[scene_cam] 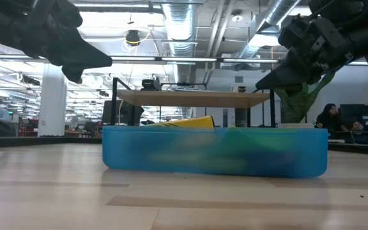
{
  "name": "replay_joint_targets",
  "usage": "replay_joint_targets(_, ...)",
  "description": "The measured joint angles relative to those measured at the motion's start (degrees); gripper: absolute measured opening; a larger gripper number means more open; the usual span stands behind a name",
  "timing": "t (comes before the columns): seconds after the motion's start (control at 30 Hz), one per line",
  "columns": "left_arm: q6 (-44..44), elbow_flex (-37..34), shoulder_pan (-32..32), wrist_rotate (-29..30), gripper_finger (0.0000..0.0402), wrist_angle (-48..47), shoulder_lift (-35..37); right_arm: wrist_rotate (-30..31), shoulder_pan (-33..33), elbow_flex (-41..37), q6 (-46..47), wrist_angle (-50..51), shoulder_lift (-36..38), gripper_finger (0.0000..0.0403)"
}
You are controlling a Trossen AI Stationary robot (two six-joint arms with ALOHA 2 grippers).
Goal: Pack school essentials
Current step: Close the supply box
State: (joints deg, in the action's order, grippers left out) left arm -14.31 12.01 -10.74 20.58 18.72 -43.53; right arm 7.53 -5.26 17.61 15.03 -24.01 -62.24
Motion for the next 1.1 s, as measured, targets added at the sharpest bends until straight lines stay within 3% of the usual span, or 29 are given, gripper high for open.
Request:
replay_joint_targets(0.23, -1.2, 0.1, 0.0, -2.0, 0.0041, 0.1, -3.6, 0.3, 0.0, 0.8, 1.0, 3.6, 0.0, 0.0004)
replay_joint_targets(0.4, -1.3, 1.2, 1.0, -3.3, 0.0043, 0.2, -7.5, 3.4, -0.1, 3.6, 2.6, 13.1, 0.0, 0.0004)
replay_joint_targets(0.67, -3.6, 1.9, 4.3, -7.8, 0.0043, 0.1, -14.4, 5.9, -2.4, 4.5, 4.7, 17.8, 0.0, 0.0003)
replay_joint_targets(1.1, -3.8, 1.9, 10.3, -13.3, 0.0043, 9.8, -23.6, 8.0, -0.1, 4.5, 13.1, 30.0, 0.0, 0.0003)
